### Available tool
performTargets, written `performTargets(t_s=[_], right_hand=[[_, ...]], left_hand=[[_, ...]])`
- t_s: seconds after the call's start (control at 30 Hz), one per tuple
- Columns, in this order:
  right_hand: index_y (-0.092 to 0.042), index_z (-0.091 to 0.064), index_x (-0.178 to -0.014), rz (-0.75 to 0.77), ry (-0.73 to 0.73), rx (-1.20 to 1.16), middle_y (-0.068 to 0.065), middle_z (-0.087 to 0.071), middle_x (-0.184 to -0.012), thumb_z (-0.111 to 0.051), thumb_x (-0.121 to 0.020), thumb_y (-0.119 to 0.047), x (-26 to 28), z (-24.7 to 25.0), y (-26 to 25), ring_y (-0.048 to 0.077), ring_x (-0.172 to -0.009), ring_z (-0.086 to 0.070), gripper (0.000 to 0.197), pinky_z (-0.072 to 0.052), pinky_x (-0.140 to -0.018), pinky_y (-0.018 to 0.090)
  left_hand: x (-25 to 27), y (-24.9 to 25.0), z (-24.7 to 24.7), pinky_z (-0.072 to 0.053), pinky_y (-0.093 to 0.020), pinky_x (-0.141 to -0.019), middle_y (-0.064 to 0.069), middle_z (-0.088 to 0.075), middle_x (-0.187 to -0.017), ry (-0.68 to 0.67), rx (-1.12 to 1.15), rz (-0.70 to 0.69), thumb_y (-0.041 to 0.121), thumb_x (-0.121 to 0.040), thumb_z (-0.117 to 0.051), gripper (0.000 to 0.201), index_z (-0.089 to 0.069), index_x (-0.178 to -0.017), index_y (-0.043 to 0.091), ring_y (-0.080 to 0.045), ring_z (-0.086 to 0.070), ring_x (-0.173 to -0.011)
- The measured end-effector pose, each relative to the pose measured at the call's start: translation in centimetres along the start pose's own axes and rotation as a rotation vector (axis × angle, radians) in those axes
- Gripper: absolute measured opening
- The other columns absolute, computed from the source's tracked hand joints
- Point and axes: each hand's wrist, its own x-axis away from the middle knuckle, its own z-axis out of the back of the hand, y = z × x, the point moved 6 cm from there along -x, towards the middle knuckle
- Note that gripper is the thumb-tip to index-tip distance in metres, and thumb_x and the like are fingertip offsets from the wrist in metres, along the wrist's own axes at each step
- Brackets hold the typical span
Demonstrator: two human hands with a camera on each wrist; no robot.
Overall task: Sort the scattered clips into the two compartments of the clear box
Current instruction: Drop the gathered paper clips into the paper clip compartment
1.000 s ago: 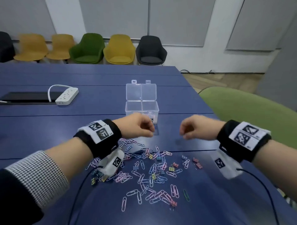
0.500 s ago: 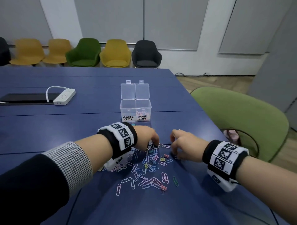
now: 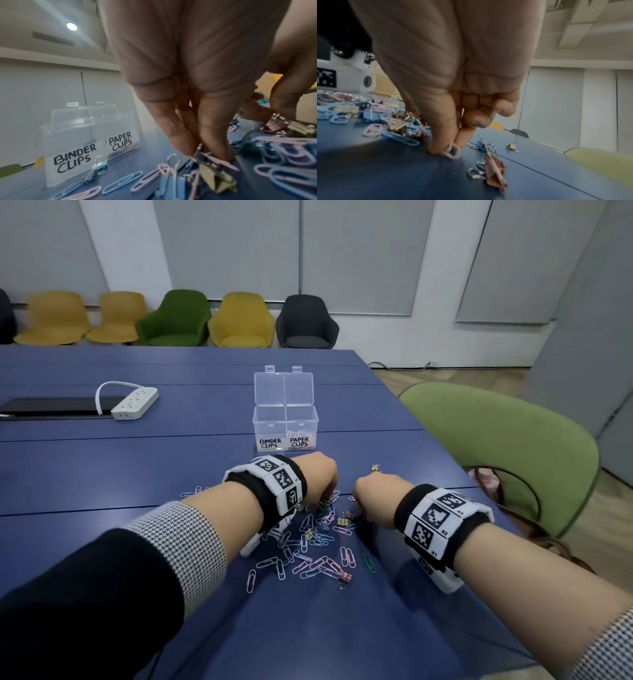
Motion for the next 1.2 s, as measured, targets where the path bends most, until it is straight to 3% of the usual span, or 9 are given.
performTargets(t_s=[0.07,0.13,0.4,0.73,0.87,1.0,1.07,1.13,1.2], right_hand=[[-0.003,-0.053,-0.084,-0.002,0.002,0.013,0.016,-0.059,-0.09,-0.045,-0.088,0.0,0.2,0.2,-0.4,0.035,-0.09,-0.058,0.01,-0.04,-0.068,0.034],[-0.004,-0.056,-0.093,0.002,0.002,0.014,0.019,-0.061,-0.103,-0.043,-0.088,0.002,0.3,0.4,-0.8,0.036,-0.1,-0.061,0.015,-0.044,-0.072,0.037],[-0.008,-0.044,-0.072,-0.009,-0.032,0.019,0.017,-0.052,-0.092,-0.045,-0.085,0.003,0.6,0.5,-1.1,0.033,-0.093,-0.058,0.017,-0.05,-0.08,0.041],[-0.001,-0.059,-0.11,-0.026,-0.043,-0.002,0.021,-0.062,-0.116,-0.044,-0.087,0.0,1.0,-0.1,-0.9,0.036,-0.108,-0.06,0.027,-0.047,-0.076,0.037],[-0.007,-0.058,-0.102,-0.061,-0.078,-0.022,0.022,-0.058,-0.105,-0.048,-0.087,0.0,1.5,-0.1,-0.9,0.034,-0.088,-0.056,0.02,-0.045,-0.074,0.036],[-0.003,-0.059,-0.11,-0.081,-0.078,-0.036,0.018,-0.057,-0.107,-0.051,-0.09,-0.005,1.7,-0.2,-0.9,0.03,-0.083,-0.05,0.022,-0.048,-0.079,0.037],[-0.003,-0.063,-0.107,-0.058,-0.049,-0.068,0.015,-0.064,-0.107,-0.054,-0.087,-0.006,1.6,-0.3,-0.4,0.031,-0.088,-0.058,0.022,-0.05,-0.083,0.035],[-0.009,-0.067,-0.092,-0.066,0.041,-0.224,0.013,-0.069,-0.105,-0.06,-0.084,-0.01,1.4,0.2,1.3,0.026,-0.089,-0.062,0.011,-0.05,-0.079,0.029],[-0.015,-0.061,-0.073,-0.106,0.169,-0.764,0.012,-0.071,-0.089,-0.065,-0.083,-0.01,1.6,0.6,3.8,0.019,-0.068,-0.059,0.012,-0.047,-0.062,0.028]], left_hand=[[-0.1,-0.1,0.0,-0.047,-0.028,-0.077,-0.008,-0.071,-0.106,-0.002,-0.011,0.019,0.007,-0.081,-0.069,0.024,-0.072,-0.104,0.011,-0.026,-0.064,-0.1],[-0.1,-0.2,0.1,-0.049,-0.029,-0.077,-0.007,-0.072,-0.104,-0.004,-0.015,0.041,0.008,-0.081,-0.069,0.022,-0.073,-0.102,0.011,-0.026,-0.065,-0.099],[0.5,-0.3,0.3,-0.05,-0.029,-0.076,-0.01,-0.073,-0.101,0.016,-0.04,0.105,0.008,-0.084,-0.065,0.016,-0.074,-0.096,0.011,-0.028,-0.067,-0.096],[1.1,-0.1,-1.5,-0.048,-0.036,-0.078,-0.012,-0.059,-0.092,-0.092,-0.156,0.157,0.012,-0.09,-0.05,0.023,-0.064,-0.104,0.001,-0.033,-0.059,-0.091],[1.5,0.0,-1.6,-0.038,-0.031,-0.072,-0.012,-0.05,-0.089,-0.158,-0.151,0.218,0.018,-0.095,-0.042,0.019,-0.053,-0.089,0.003,-0.029,-0.046,-0.081],[2.3,0.7,-1.0,-0.038,-0.031,-0.075,-0.019,-0.055,-0.098,-0.168,-0.141,0.237,0.022,-0.098,-0.039,0.028,-0.058,-0.095,0.003,-0.03,-0.048,-0.085],[2.7,0.4,-0.4,-0.042,-0.033,-0.079,-0.02,-0.061,-0.103,-0.112,-0.068,0.244,0.025,-0.099,-0.038,0.035,-0.063,-0.101,0.001,-0.033,-0.055,-0.089],[2.9,-0.7,0.6,-0.043,-0.034,-0.074,-0.013,-0.056,-0.078,0.015,0.162,0.226,0.028,-0.099,-0.038,0.035,-0.058,-0.078,0.008,-0.028,-0.052,-0.07],[3.2,-2.4,1.1,-0.042,-0.028,-0.061,-0.003,-0.047,-0.064,0.163,0.615,0.227,0.024,-0.097,-0.044,0.034,-0.046,-0.064,0.014,-0.018,-0.044,-0.055]])
